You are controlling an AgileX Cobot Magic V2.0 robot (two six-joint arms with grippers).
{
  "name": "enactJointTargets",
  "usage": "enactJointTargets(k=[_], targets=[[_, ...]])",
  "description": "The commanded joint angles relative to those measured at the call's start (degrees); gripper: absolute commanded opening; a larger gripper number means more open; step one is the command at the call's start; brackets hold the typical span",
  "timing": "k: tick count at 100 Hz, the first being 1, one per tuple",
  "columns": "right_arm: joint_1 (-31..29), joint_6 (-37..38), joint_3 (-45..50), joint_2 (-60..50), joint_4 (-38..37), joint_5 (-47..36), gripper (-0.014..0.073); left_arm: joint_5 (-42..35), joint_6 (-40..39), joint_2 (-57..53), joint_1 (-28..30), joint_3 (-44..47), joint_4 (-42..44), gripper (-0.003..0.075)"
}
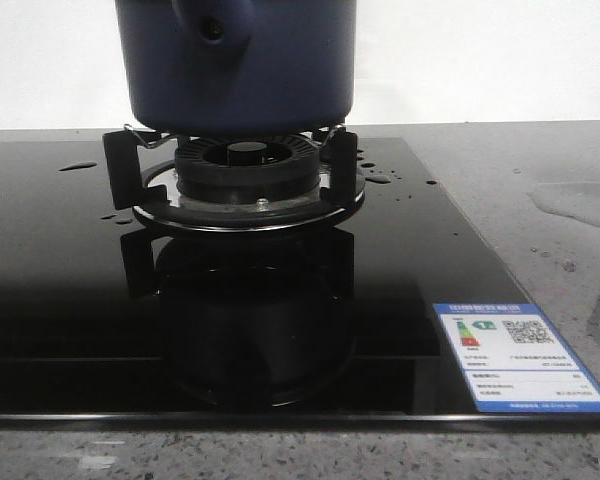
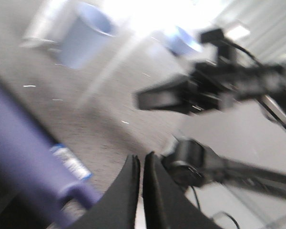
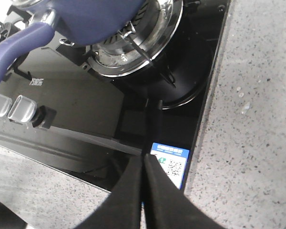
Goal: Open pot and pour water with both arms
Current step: 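Grasp the purple lid knob with the left gripper and lift the lid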
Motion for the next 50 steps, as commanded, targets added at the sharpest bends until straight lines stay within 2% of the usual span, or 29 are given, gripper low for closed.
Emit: enactJointTargets(k=[1,10,16,30,37,42,50], targets=[[-0.3,-2.6,-2.0,0.5,2.7,-2.4,-0.0068,8.9,13.5,3.4,1.1,-4.6,-9.3,-0.0003],[-0.3,-5.7,-2.0,0.5,2.7,-3.0,-0.0068,8.8,22.7,5.7,1.4,-7.0,-9.2,-0.0008],[-0.3,-7.3,-2.0,0.5,2.7,-4.1,-0.0068,6.8,25.9,6.6,1.4,-8.2,-8.8,-0.0008],[-0.3,-7.5,-2.0,0.5,2.5,-8.4,-0.0067,2.1,36.2,6.9,1.4,-9.7,-8.5,0.0025],[-0.3,-7.7,-2.0,0.5,2.5,-10.9,-0.0062,0.3,41.3,7.1,1.4,-10.1,-8.5,0.0086],[-0.3,-9.5,-2.0,0.5,2.5,-12.0,-0.0042,-1.5,43.7,7.1,1.4,-10.0,-8.5,0.0163],[-0.3,-14.9,-2.0,0.5,2.5,-13.3,0.0056,-5.8,44.2,7.1,1.4,-10.0,-8.5,0.0302]])
